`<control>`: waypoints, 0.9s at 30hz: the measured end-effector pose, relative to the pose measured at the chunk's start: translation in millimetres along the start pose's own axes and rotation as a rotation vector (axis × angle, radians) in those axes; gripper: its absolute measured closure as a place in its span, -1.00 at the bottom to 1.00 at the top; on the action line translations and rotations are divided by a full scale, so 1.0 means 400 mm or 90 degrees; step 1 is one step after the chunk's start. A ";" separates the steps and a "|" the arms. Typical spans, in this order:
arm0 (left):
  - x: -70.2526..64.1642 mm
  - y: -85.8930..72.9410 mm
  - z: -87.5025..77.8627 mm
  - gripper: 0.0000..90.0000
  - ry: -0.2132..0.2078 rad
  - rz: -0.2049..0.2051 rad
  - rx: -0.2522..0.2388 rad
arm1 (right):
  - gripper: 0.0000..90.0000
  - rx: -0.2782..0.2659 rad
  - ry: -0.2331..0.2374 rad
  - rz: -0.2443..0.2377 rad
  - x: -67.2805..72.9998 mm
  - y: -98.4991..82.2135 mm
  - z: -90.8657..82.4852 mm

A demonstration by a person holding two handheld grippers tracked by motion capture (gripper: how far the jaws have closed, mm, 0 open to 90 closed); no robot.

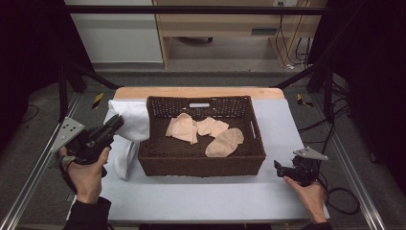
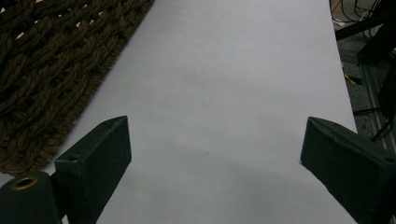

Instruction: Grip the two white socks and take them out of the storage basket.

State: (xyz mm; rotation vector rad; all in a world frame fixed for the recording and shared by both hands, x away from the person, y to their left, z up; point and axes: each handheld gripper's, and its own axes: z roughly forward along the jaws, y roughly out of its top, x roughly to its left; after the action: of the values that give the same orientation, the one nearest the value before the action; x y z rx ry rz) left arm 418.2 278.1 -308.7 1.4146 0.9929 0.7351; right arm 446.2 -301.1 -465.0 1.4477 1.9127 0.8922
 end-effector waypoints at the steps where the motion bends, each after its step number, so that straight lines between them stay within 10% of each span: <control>1: 0.008 -0.002 -0.007 0.86 0.006 -0.002 0.000 | -0.80 0.000 0.000 0.001 0.000 0.000 0.000; 19: 0.123 -0.133 -0.030 0.86 0.115 -0.037 0.106 | -0.79 -0.003 0.007 -0.004 0.001 -0.002 -0.004; 27: 0.157 -0.207 0.001 0.86 0.112 -0.079 0.182 | -0.79 0.001 0.004 -0.008 0.002 -0.002 -0.003</control>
State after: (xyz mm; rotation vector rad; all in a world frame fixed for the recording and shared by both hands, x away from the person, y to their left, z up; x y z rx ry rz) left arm 433.8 328.9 -397.9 1.5340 1.3533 0.6525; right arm 444.7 -300.6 -465.0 1.4344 1.9245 0.8912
